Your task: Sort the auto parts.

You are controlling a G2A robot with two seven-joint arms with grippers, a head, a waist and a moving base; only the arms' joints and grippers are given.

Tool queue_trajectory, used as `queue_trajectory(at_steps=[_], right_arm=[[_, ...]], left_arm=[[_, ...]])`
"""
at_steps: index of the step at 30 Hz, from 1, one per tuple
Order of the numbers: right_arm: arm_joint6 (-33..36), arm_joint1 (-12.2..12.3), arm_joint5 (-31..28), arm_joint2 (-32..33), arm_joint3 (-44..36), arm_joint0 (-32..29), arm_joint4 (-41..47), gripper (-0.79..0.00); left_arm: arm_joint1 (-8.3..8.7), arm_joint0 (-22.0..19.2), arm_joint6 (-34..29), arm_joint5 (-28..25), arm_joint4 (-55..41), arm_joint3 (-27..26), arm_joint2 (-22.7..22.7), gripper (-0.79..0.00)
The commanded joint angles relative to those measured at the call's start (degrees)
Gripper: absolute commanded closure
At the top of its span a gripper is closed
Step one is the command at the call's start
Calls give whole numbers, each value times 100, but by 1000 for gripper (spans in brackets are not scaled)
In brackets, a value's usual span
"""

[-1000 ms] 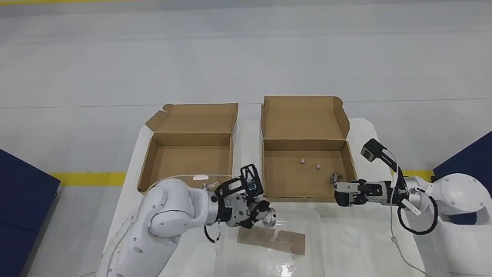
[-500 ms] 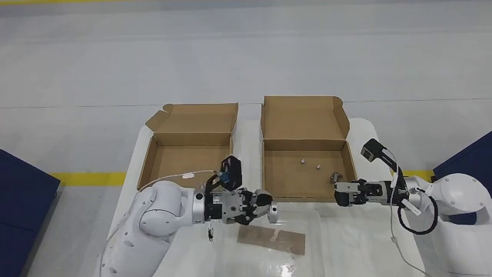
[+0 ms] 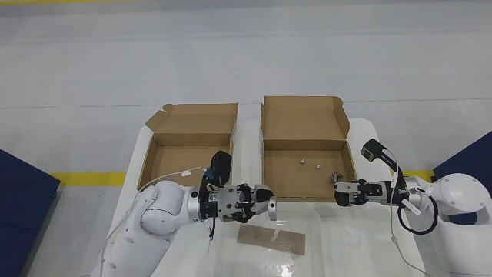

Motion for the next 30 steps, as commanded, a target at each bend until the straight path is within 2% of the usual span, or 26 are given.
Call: queue_trajectory(at_steps=[1, 3, 6, 11, 15, 18, 24, 25, 30], right_arm=[[0, 0, 0, 0, 0, 0, 0, -785], [0, 0, 0, 0, 0, 0, 0, -785], [0, 0, 0, 0, 0, 0, 0, -785], [0, 0, 0, 0, 0, 0, 0, -785], [0, 0, 0, 0, 0, 0, 0, -785], [0, 0, 0, 0, 0, 0, 0, -785], [0, 0, 0, 0, 0, 0, 0, -785], [0, 0, 0, 0, 0, 0, 0, -785], [0, 0, 0, 0, 0, 0, 0, -785]], left_arm=[[-8, 49, 169, 52, -71, -4, -7, 0], [-11, 93, 464, 0, 135, 55, -127, 0], [-48, 198, 1386, 0, 339, 90, -240, 0], [-66, 230, 2638, 0, 1349, 280, -221, 0], [-8, 151, 3679, 0, 2019, 478, 71, 0], [64, 66, 4690, 0, 2498, 631, 318, 0], [280, -229, 6695, 0, 3623, 951, 783, 0], [310, -266, 6876, 0, 3782, 995, 804, 0], [310, -266, 6876, 0, 3782, 995, 804, 0]])
